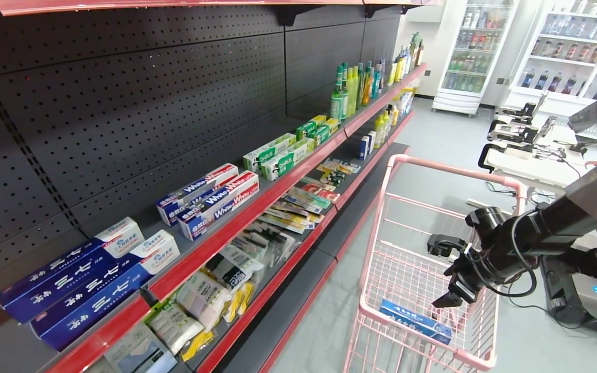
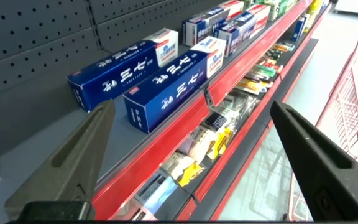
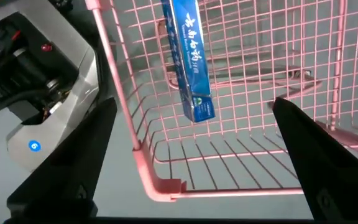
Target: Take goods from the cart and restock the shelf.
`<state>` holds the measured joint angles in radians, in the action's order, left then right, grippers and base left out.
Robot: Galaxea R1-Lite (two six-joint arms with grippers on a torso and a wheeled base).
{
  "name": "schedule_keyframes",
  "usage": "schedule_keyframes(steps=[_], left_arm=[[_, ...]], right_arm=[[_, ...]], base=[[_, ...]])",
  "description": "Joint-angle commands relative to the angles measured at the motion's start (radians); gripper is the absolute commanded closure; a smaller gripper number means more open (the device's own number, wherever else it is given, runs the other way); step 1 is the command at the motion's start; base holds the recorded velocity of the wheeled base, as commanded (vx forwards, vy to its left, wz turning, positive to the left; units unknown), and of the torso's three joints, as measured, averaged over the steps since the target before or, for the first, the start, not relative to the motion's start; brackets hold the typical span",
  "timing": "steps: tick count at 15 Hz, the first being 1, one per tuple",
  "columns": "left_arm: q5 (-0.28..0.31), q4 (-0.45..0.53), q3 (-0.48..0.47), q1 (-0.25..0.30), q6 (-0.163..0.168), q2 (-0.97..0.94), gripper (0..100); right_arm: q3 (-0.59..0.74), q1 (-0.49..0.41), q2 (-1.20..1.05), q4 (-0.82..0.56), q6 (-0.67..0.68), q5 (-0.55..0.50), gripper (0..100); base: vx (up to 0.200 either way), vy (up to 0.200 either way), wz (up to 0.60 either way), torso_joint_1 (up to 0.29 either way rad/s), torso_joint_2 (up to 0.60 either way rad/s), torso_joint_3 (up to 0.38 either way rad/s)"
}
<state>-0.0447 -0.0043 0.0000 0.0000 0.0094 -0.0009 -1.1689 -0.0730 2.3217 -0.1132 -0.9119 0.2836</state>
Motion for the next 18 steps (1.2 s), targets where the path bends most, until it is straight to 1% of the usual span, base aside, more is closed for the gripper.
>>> schedule_keyframes(steps=[1,6,18], left_arm=[[0.000,0.000,0.000,0.000,0.000,0.001,0],[0.000,0.000,0.000,0.000,0.000,0.001,0],[0.000,0.000,0.000,0.000,0.000,0.001,0]], right_arm=[[-0.003,-0.001,0.011,0.001,-0.002,0.000,0],[-0.018,-0.011,0.039,0.000,-0.050,0.002,0],[-0.025,-0.033,0.062,0.000,-0.085,0.005,0]], base=[[0.000,0.000,0.00,-0.100,0.24,0.119],[0.000,0.000,0.00,-0.130,0.29,0.156],[0.000,0.000,0.00,-0.157,0.34,0.183]])
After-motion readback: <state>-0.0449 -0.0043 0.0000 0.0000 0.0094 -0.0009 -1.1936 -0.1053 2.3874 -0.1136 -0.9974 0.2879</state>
